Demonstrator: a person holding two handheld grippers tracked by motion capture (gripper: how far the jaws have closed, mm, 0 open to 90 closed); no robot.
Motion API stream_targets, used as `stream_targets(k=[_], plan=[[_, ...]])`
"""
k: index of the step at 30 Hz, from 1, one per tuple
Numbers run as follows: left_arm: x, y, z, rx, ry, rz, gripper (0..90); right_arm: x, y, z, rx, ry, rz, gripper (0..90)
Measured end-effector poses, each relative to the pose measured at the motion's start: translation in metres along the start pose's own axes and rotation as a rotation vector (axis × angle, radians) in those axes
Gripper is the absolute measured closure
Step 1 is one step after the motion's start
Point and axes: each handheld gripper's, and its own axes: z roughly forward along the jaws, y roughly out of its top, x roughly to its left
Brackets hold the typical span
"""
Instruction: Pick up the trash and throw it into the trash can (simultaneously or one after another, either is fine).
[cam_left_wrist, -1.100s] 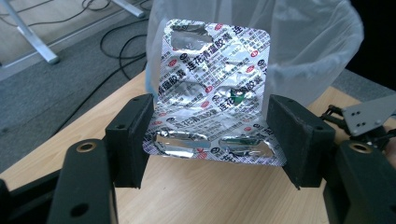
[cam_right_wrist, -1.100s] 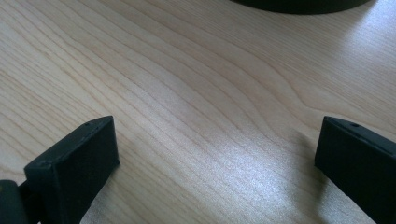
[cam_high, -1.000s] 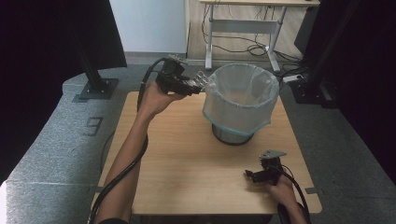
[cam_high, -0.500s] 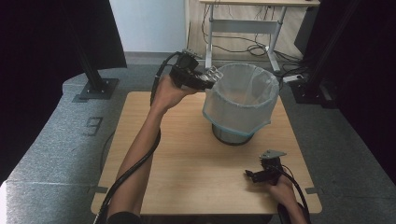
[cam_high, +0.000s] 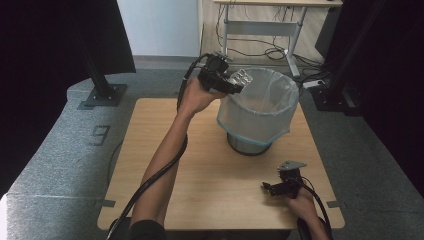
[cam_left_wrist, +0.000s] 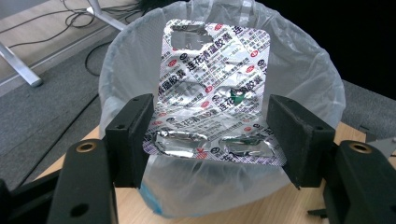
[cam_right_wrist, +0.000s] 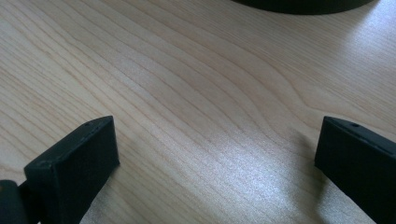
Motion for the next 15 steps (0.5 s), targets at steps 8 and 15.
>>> stream_targets(k=[8, 15], plan=[[-0.007, 0.007, 0.021, 0.012, 0.004, 0.014, 34.3, 0.0, 0.0, 0.0, 0.001, 0.003, -0.002, 0.0], [-0.011, 0.011, 0.037, 0.012, 0.007, 0.016, 34.3, 0.0, 0.0, 0.0, 0.001, 0.004, -0.003, 0.0]])
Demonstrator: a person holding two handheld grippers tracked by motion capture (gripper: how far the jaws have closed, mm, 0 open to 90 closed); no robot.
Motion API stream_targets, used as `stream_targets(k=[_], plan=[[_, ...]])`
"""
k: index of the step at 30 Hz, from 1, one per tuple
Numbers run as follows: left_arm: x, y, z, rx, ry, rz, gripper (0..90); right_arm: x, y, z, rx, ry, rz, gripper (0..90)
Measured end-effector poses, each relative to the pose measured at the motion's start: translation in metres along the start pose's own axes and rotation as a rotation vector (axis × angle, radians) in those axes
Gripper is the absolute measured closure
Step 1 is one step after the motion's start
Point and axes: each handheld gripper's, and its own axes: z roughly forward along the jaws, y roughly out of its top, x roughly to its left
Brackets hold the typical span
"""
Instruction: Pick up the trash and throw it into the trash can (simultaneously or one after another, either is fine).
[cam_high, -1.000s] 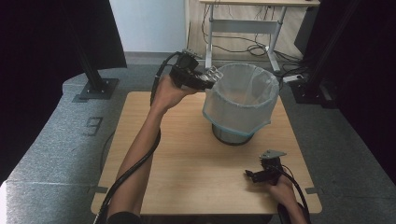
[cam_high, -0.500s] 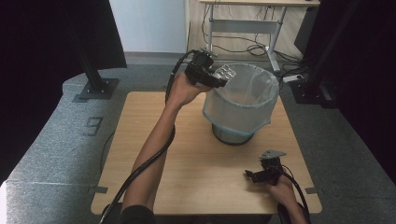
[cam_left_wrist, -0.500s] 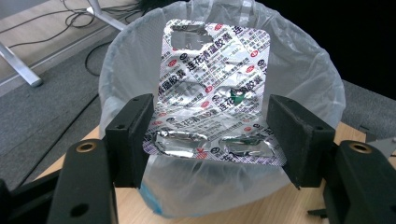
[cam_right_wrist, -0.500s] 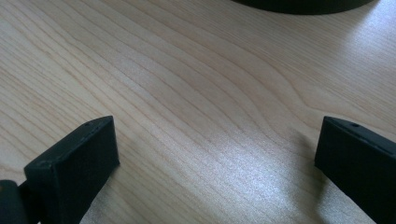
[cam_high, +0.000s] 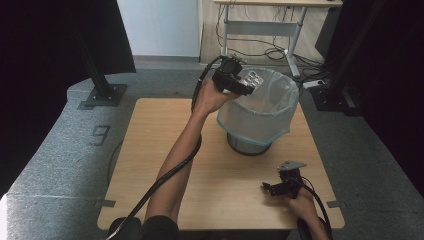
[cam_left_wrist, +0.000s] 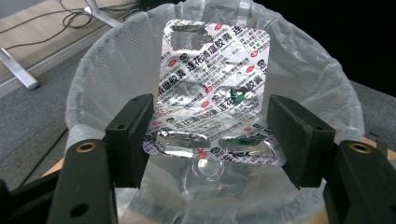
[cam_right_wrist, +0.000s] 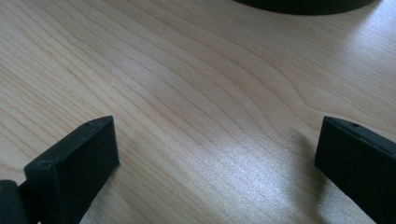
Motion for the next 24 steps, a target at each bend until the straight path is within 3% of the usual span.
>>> stream_targets(k=[6, 17, 24], plan=[[-0.001, -0.001, 0.014, 0.012, 0.011, -0.005, 34.3, 0.0, 0.0, 0.0, 0.002, 0.001, -0.003, 0.0], [-0.01, 0.002, 0.035, 0.045, 0.033, 0.031, 33.5, 0.0, 0.0, 0.0, 0.002, 0.002, -0.005, 0.0], [-0.012, 0.0, 0.043, 0.061, 0.056, 0.026, 13.6, 0.0, 0.0, 0.0, 0.001, 0.002, -0.007, 0.0]])
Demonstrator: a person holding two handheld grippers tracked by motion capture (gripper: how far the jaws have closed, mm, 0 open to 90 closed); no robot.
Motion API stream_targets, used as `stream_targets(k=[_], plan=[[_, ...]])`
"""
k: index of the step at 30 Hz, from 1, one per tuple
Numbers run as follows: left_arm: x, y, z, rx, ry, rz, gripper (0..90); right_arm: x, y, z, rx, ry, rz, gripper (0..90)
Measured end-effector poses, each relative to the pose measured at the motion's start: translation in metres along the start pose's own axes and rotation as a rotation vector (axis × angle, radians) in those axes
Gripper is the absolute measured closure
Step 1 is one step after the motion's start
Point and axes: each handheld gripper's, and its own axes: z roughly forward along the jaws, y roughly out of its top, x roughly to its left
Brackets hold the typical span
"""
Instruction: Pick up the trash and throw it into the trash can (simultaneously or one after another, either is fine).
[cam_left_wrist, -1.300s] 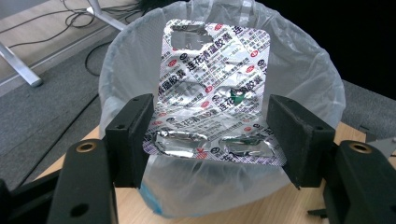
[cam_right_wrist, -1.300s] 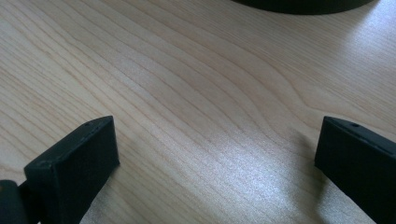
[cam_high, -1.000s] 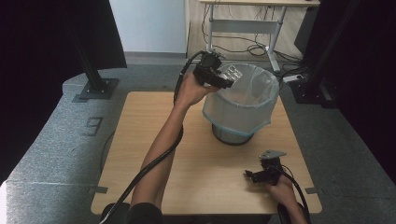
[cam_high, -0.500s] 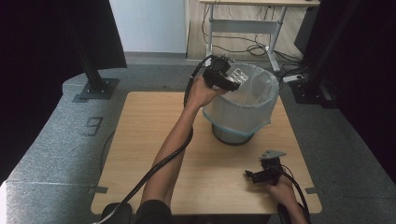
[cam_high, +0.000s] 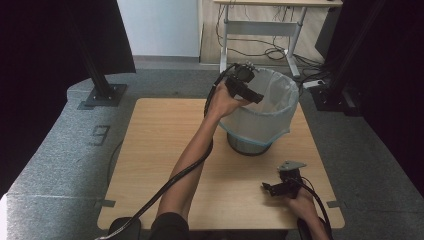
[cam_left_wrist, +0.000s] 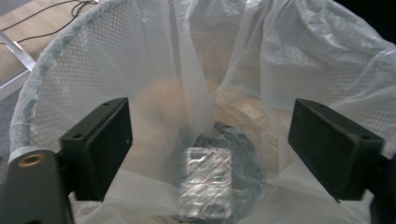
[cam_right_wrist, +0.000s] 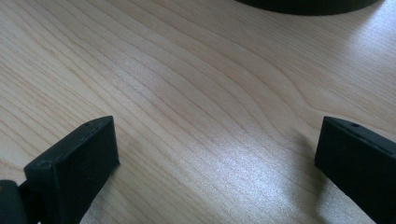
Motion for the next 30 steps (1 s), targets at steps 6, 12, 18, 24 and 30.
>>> stream_targets(k=[6, 12, 18, 24, 30], plan=[[0.004, -0.004, -0.012, -0.012, 0.004, -0.004, 7.3, 0.0, 0.0, 0.0, 0.0, 0.0, -0.001, 0.0], [0.006, -0.008, -0.029, -0.028, -0.003, 0.0, 3.3, 0.0, 0.0, 0.0, -0.001, 0.001, 0.0, 0.0], [0.008, -0.014, -0.044, -0.047, -0.003, -0.002, 1.7, 0.001, 0.0, 0.0, -0.001, 0.001, 0.0, 0.0], [0.012, -0.023, -0.06, -0.06, 0.002, -0.005, 1.4, 0.0, 0.0, 0.0, 0.002, 0.001, -0.001, 0.0], [0.018, -0.036, -0.071, -0.07, 0.004, -0.021, 1.3, 0.0, 0.0, 0.0, 0.002, 0.0, -0.002, 0.0]])
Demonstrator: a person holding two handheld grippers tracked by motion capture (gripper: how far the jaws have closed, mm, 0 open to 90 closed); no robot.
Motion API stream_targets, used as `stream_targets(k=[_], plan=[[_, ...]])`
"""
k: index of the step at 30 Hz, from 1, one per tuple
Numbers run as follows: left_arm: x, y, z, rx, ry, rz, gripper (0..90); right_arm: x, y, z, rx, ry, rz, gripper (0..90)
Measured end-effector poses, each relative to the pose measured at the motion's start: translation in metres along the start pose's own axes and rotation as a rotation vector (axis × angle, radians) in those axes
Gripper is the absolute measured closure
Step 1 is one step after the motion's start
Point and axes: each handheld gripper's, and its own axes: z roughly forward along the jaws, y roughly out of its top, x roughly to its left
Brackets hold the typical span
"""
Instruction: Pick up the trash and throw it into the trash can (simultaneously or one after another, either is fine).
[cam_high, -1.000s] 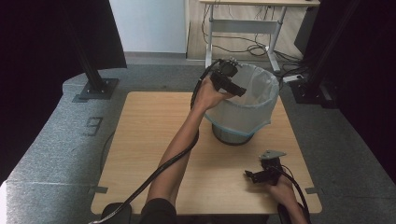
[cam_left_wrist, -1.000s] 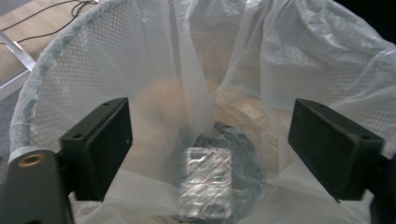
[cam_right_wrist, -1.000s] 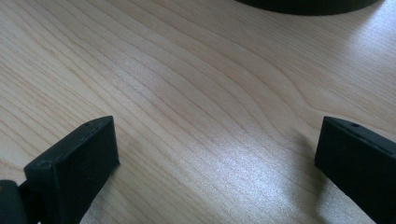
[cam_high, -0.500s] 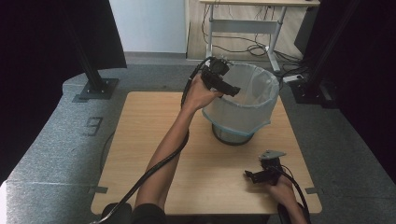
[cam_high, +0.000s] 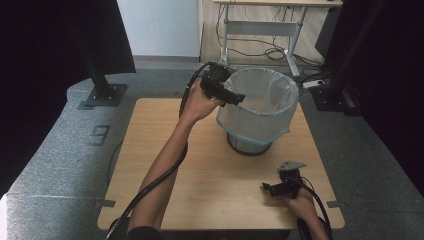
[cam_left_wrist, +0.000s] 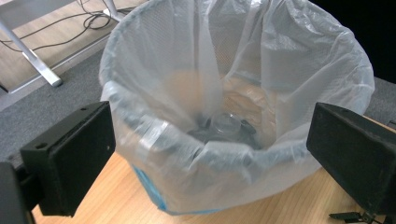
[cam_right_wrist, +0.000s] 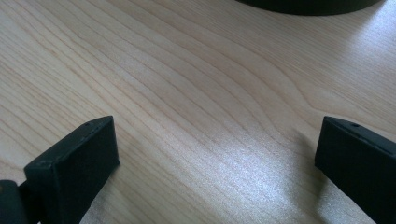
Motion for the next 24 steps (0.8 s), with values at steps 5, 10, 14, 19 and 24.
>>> stream_targets(k=[5, 10, 14, 19, 24], plan=[[0.005, -0.008, -0.01, -0.022, -0.003, -0.018, 1.4, 0.0, 0.0, 0.0, 0.0, 0.0, 0.0, 0.0], [0.007, -0.017, -0.02, -0.038, 0.0, -0.016, 1.3, 0.0, 0.0, 0.0, 0.0, 0.0, 0.0, 0.0], [0.011, -0.025, -0.028, -0.054, -0.002, -0.029, 1.3, 0.0, 0.0, 0.0, 0.0, 0.0, 0.001, 0.0], [0.017, -0.036, -0.039, -0.069, -0.001, -0.04, 1.3, 0.0, 0.0, 0.0, 0.001, -0.001, 0.002, 0.0], [0.021, -0.048, -0.051, -0.087, 0.003, -0.049, 1.5, 0.0, 0.0, 0.0, 0.001, -0.001, 0.002, 0.0]])
